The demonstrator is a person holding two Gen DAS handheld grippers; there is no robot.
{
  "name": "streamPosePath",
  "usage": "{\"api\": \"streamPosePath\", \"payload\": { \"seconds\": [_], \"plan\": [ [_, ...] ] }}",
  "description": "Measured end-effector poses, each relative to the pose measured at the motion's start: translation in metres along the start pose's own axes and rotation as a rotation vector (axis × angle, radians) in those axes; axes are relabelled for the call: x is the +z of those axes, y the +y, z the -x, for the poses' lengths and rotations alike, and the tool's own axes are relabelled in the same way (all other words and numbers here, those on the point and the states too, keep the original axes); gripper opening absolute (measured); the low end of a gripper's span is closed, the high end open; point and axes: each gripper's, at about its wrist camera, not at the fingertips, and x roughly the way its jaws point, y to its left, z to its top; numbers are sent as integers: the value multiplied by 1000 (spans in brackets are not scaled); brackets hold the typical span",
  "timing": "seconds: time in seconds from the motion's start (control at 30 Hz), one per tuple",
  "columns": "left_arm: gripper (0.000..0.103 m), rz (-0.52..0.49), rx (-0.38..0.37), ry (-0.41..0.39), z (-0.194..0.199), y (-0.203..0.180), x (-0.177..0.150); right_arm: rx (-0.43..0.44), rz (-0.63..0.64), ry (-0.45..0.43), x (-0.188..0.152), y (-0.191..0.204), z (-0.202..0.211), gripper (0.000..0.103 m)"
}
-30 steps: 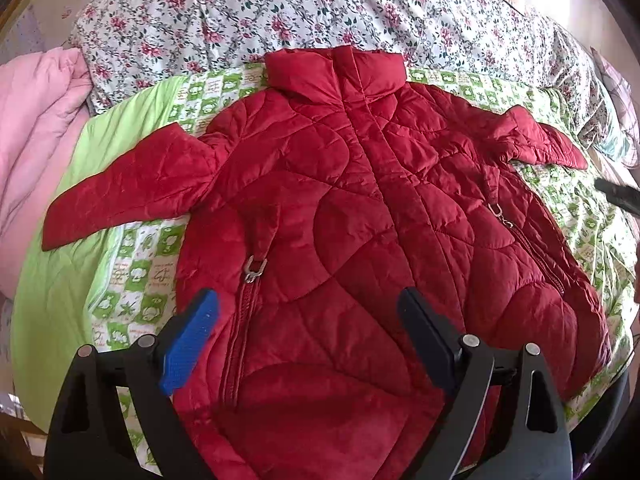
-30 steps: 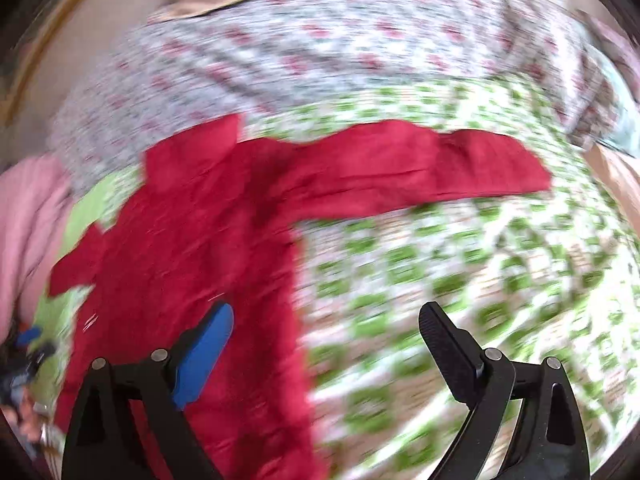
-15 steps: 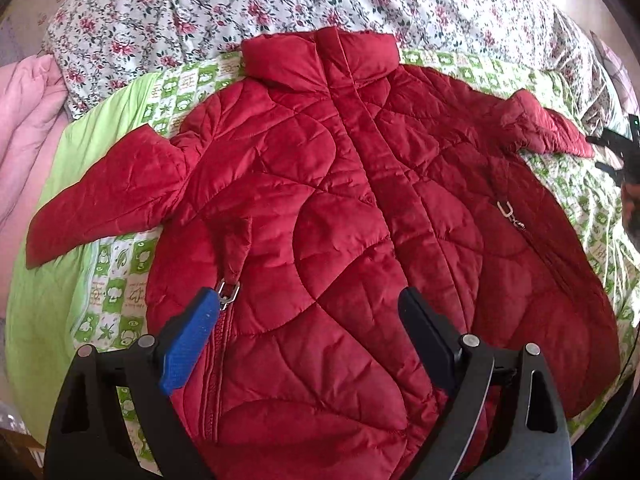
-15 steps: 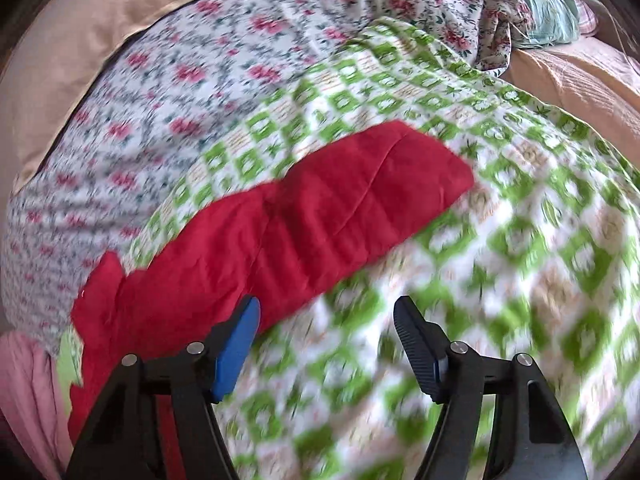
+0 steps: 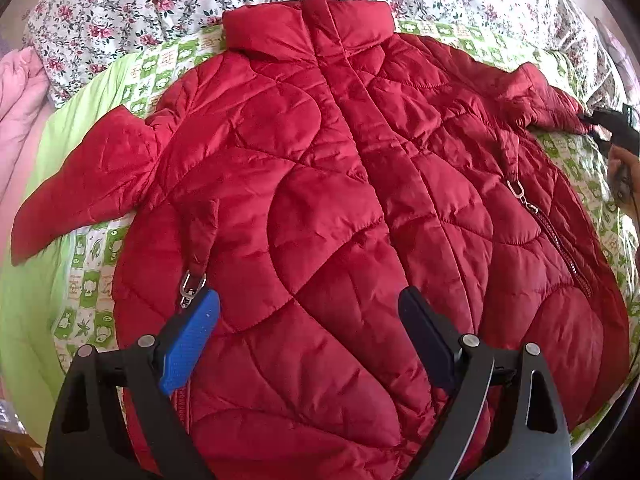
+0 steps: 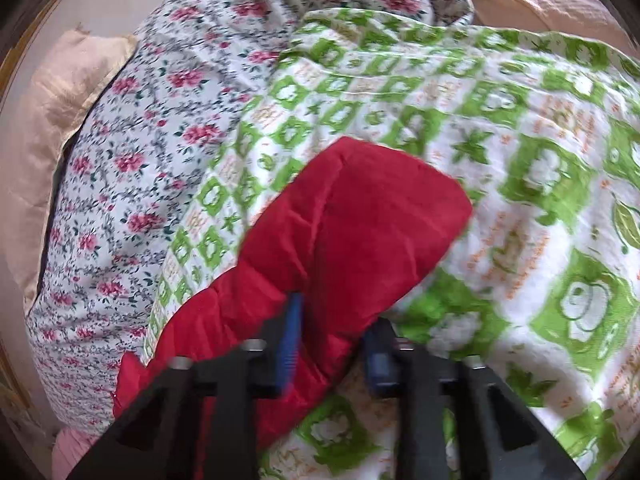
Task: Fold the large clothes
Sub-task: 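Grasp the red jacket sleeve with the right tool, then lift the sleeve with the right tool and fold it across the jacket body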
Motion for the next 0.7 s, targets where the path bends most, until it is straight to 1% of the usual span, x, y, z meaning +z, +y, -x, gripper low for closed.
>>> {"api": "streamPosePath", "payload": {
  "seconds": [0.03, 0.1, 0.2, 0.3, 0.4, 0.6, 0.7],
  "plan": [
    [92, 2, -4, 0, 0, 1, 0, 5, 15, -14, -2, 6, 3, 18],
    [92, 14, -20, 0, 0, 3, 1, 10, 57, -35, -5, 19, 10, 14],
    [92, 26, -35, -9, 4, 6, 1, 39, 121, -74, -11, 40, 23, 11],
    [92, 36, -38, -18, 7, 10, 0, 69, 192, -97, -19, 63, 35, 10],
    [92, 58, -55, -19, 8, 17, -1, 118, 275, -120, -33, 97, 50, 10],
    [92, 91, -72, -39, 14, 30, -1, 266, 396, -86, -67, 164, 65, 8],
    [92, 113, -83, -47, 16, 40, 0, 350, 458, -38, -94, 201, 66, 8]
  ]
}}
